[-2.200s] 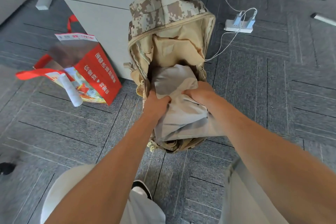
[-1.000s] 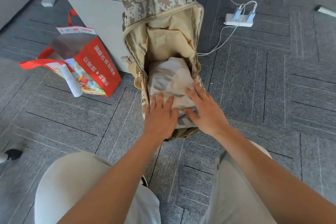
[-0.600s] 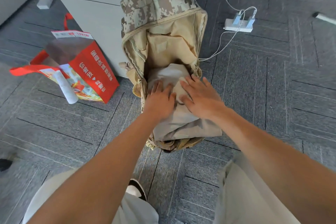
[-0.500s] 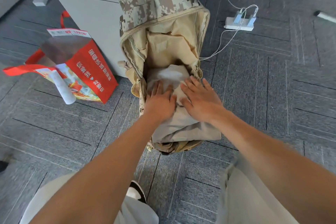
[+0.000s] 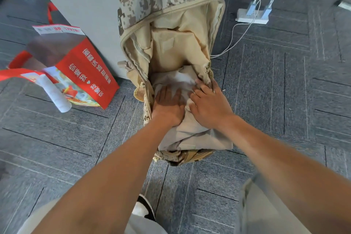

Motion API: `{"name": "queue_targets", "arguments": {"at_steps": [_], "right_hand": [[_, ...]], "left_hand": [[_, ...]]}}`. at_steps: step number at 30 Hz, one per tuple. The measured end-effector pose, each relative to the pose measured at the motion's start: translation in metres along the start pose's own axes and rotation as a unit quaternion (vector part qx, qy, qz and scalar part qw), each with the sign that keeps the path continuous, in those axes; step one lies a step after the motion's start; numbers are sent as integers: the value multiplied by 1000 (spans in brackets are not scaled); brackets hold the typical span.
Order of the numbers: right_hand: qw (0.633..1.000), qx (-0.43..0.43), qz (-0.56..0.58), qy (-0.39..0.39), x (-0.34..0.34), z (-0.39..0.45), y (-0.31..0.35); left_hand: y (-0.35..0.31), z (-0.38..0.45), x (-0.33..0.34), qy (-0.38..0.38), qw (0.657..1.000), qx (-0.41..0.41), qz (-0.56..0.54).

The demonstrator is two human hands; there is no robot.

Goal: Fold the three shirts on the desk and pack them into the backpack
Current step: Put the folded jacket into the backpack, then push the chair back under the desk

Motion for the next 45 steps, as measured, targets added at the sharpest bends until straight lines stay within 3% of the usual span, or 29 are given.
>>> {"name": "queue_targets", "arguments": {"at_steps": [8,13,23,33,40,45], "right_hand": [[988,9,118,-95,-2,-58,17],[983,14,165,-81,20,-77,19],[997,20,66,-30,34,-61,23],[999,22,44,21,28,-48,23],[987,70,128,67,-48,-120,19],[977,119,156,87,-163,-213,10]], "left_hand": [[-6,-41,-4,-47,998,-9,-39],[-20,-79,16,-109,990,-8,-93],[-20,-70,30,-79,995,-14,-60],[-18,-62,25,-13,997,-28,-73],[-27,-125,-51,134,991,-5,-30],[-50,-229,-168,163,986,10,-14]]}}
Point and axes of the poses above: each hand's wrist, its own z-axis towards the middle knuckle, its own x-axis out of the palm, y = z × x, the point moved 2 cm from there along z, towards the middle knuckle, and after that the axes turned 12 degrees about y, right-handed, at the moved point
